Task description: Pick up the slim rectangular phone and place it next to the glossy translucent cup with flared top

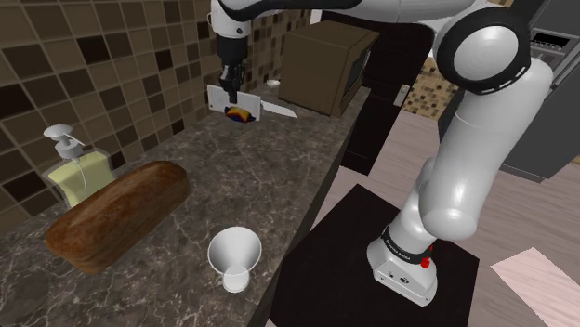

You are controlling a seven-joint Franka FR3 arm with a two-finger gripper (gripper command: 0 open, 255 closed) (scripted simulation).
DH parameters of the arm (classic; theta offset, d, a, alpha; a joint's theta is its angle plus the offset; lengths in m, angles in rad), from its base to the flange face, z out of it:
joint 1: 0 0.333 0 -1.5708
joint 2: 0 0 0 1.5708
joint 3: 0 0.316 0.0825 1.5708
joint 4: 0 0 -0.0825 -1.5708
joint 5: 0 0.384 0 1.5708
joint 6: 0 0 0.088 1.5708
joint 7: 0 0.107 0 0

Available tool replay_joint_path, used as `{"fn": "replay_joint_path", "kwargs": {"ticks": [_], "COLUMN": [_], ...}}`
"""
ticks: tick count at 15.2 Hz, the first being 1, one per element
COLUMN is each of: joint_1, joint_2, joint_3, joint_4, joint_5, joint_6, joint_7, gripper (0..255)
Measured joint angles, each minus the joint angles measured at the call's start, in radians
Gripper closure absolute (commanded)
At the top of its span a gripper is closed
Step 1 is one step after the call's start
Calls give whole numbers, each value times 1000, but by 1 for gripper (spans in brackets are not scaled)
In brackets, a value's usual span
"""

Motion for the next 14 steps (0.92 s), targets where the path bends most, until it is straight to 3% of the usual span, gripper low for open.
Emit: {"fn": "replay_joint_path", "kwargs": {"ticks": [10, 14], "joint_1": [130, 183], "joint_2": [-18, 6], "joint_3": [100, 141], "joint_4": [-29, 8], "joint_5": [-10, -18], "joint_6": [9, -7], "joint_7": [231, 325], "gripper": [255, 255]}}
